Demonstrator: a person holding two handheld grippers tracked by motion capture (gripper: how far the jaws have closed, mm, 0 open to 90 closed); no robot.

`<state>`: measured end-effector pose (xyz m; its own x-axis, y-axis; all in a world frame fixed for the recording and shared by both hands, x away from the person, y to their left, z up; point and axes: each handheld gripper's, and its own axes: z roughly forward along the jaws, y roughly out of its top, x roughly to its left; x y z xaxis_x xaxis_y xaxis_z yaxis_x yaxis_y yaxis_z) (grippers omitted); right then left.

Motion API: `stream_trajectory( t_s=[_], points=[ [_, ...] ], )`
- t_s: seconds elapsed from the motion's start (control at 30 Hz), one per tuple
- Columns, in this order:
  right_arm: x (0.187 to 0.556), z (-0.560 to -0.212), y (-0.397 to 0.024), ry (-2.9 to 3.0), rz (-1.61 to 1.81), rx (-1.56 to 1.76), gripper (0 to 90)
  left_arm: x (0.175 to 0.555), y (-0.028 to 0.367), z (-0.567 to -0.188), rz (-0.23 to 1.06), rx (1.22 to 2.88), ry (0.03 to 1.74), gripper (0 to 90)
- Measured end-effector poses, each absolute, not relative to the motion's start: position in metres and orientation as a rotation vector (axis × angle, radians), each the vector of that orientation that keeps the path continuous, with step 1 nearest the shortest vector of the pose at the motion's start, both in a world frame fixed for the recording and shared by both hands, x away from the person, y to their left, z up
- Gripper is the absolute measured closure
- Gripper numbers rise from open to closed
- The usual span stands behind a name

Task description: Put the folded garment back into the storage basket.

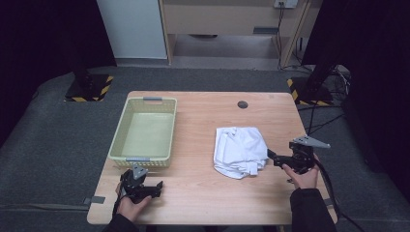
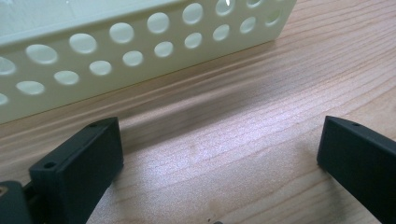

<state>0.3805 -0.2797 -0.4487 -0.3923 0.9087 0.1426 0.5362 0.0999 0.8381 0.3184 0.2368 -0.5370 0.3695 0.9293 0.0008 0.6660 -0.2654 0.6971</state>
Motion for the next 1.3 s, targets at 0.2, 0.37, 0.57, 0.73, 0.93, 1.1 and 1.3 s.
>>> stream_trajectory(
  t_s=[0.2,0.37,0.57,0.73,0.93,1.1,1.3],
  points=[
    [0.385,-0.452,-0.276,1.988,1.205,1.415,1.3,0.318,0.237,-0.537,0.558,2.024,1.373,0.0],
    [0.390,-0.453,-0.272,1.996,1.224,1.419,1.5,0.318,0.237,-0.537,0.559,2.023,1.374,0.0],
    [0.392,-0.453,-0.272,2.000,1.209,1.414,1.5,0.318,0.236,-0.537,0.559,2.023,1.374,0.0],
    [0.393,-0.453,-0.273,1.992,1.213,1.417,1.5,0.319,0.237,-0.537,0.559,2.023,1.374,0.0],
    [0.397,-0.453,-0.270,1.994,1.212,1.418,1.5,0.319,0.237,-0.537,0.558,2.023,1.374,0.0],
    [0.399,-0.453,-0.267,1.988,1.219,1.409,1.6,0.319,0.237,-0.537,0.559,2.023,1.374,0.0],
    [0.403,-0.456,-0.264,1.998,1.216,1.411,1.6,0.319,0.237,-0.537,0.558,2.023,1.374,0.0]
  ],
)
